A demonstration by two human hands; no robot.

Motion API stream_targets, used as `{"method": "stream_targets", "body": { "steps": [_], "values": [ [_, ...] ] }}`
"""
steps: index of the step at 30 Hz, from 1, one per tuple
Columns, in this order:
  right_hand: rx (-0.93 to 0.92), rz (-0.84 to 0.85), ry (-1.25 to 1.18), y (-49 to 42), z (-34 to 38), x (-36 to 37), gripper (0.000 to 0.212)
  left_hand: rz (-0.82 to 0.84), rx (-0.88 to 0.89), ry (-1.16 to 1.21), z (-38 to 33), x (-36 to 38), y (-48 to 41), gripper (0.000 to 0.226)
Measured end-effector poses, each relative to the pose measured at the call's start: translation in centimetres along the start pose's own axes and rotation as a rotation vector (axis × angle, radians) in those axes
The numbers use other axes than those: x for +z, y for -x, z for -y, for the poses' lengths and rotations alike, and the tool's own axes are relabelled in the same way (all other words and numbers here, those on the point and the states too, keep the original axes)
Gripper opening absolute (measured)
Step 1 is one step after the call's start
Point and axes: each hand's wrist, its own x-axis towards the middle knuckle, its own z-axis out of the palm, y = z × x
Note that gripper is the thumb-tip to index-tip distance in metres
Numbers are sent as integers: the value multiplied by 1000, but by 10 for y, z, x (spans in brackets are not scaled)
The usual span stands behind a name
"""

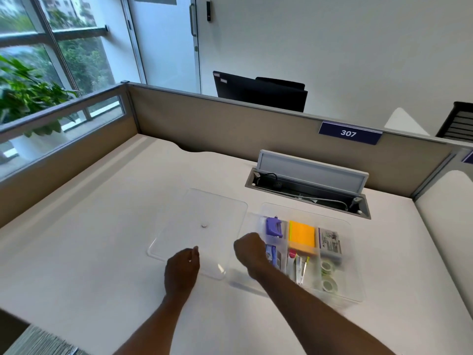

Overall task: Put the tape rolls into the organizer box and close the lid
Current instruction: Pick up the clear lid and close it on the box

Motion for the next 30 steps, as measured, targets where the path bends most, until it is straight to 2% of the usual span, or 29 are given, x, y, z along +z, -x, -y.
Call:
{"method": "stream_targets", "body": {
  "steps": [3,7,10,14,16,18,21,26,28,30],
  "values": [
    [81,-54,-22,-3,1,34,30,-41,-112,61,12,-9,-34,15],
    [204,-35,-36,-14,-1,64,30,80,-160,-138,28,-13,-70,39],
    [231,-41,-49,-23,1,73,22,139,-145,-298,44,-15,-90,44],
    [239,-30,-74,-37,-1,78,19,186,-217,-319,45,-9,-98,52],
    [287,21,-117,-40,-3,76,12,180,-233,-314,44,-6,-100,51],
    [348,-6,-183,-43,-5,73,7,178,-267,-311,43,-6,-104,51],
    [431,-32,-339,-43,-2,67,14,136,-391,-258,41,-7,-113,57],
    [273,-14,-287,-48,26,42,10,157,-562,-163,39,-16,-132,61],
    [209,-12,-249,-57,36,18,13,148,-599,-19,37,-19,-139,56],
    [175,-41,-227,-65,43,-10,21,178,-587,284,30,-23,-146,48]
  ]
}}
